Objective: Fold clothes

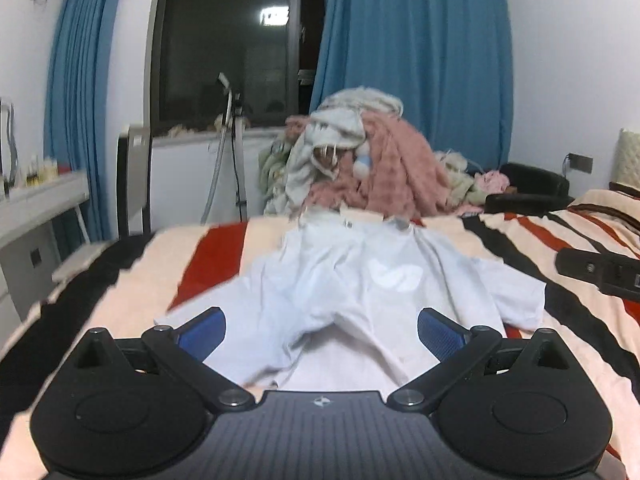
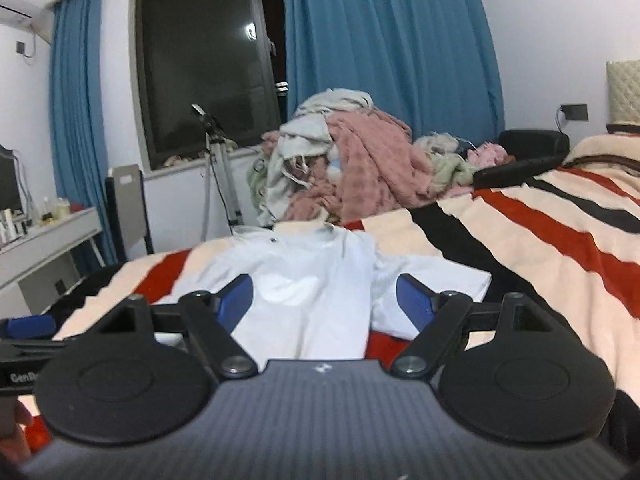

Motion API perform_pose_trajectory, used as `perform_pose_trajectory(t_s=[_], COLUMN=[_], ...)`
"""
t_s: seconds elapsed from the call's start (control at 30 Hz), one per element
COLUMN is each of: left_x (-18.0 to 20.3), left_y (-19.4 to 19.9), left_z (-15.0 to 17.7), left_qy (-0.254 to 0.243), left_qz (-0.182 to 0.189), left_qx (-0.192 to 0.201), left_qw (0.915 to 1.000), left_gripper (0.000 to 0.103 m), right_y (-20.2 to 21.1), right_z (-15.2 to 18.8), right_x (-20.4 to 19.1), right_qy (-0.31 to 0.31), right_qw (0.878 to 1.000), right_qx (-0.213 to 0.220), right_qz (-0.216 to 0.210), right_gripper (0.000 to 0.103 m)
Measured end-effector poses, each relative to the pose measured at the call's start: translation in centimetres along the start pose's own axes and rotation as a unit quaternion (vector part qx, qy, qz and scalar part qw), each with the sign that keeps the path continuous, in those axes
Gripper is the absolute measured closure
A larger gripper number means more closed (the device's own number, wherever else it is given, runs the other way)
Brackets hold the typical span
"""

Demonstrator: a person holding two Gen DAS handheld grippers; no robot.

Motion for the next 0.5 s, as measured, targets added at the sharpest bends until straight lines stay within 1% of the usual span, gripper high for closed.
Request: perform_pose_trajectory(t_s=[0.13, 0.23, 0.3, 0.43, 0.5], left_x=[-0.7, -1.8, -2.6, -4.6, -6.7], left_y=[-2.7, -5.6, -8.2, -13.8, -16.9], left_z=[-0.6, -1.2, -1.9, -2.8, -2.5], left_qy=[0.016, 0.039, 0.042, 0.057, 0.087], left_qz=[-0.003, -0.010, -0.011, -0.046, -0.065], left_qx=[-0.028, -0.056, -0.075, -0.104, -0.125], left_qw=[0.9995, 0.9976, 0.9962, 0.9919, 0.9862], left_gripper=[0.000, 0.000, 0.000, 0.000, 0.001], right_y=[-0.1, -0.4, -0.7, -1.3, -1.6], right_z=[0.3, 0.8, 1.0, 1.5, 1.8], right_x=[0.1, 0.0, 0.0, -0.1, -0.3], right_qy=[-0.005, 0.001, 0.004, 0.015, 0.021], right_qw=[1.000, 1.000, 1.000, 0.999, 0.999], right_qx=[-0.010, -0.017, -0.025, -0.027, -0.028], right_qz=[0.006, 0.010, 0.013, 0.015, 0.012], right_gripper=[0.023, 0.023, 0.023, 0.023, 0.023])
Point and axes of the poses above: each gripper's, at about its wrist camera, not at the fingertips, and y roughly against the way its jaws point, x to its right, z to its underside, the point moved 1 cm from there along -y, roughly the way its jaws point, and after that the axes turned 6 degrees about -z, right-handed, at the moved point
